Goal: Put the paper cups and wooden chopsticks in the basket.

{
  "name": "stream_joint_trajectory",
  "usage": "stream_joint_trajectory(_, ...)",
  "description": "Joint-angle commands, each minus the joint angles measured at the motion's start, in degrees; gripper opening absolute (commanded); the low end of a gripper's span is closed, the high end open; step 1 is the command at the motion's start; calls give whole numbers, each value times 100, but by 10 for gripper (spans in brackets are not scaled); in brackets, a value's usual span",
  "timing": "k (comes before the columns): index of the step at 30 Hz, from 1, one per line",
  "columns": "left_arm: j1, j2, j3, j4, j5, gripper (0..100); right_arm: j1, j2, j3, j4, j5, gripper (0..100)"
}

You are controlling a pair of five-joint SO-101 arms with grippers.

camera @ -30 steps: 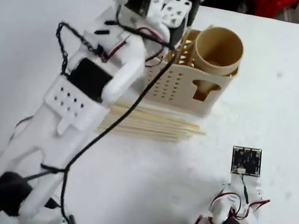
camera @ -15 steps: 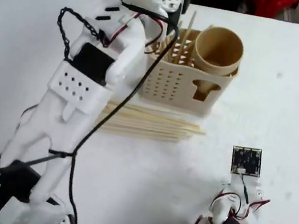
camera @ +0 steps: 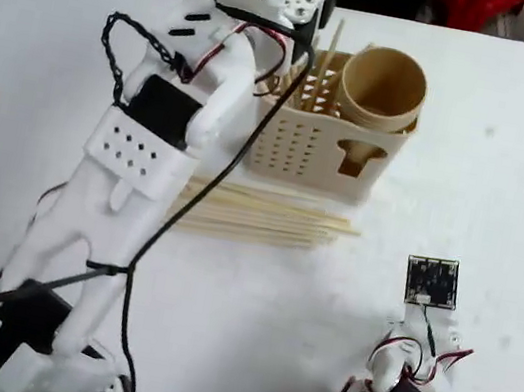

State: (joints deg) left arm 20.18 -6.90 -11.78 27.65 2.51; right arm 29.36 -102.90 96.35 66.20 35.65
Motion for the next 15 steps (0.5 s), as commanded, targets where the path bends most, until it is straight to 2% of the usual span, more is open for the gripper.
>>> stream_joint_trajectory(1, -40, -22, -299, 26, 62, 80, 40, 31, 53, -75, -9, 23)
stream_joint_trajectory(15, -22, -22, -299, 149, 62, 120, 40, 31, 53, -75, -9, 23)
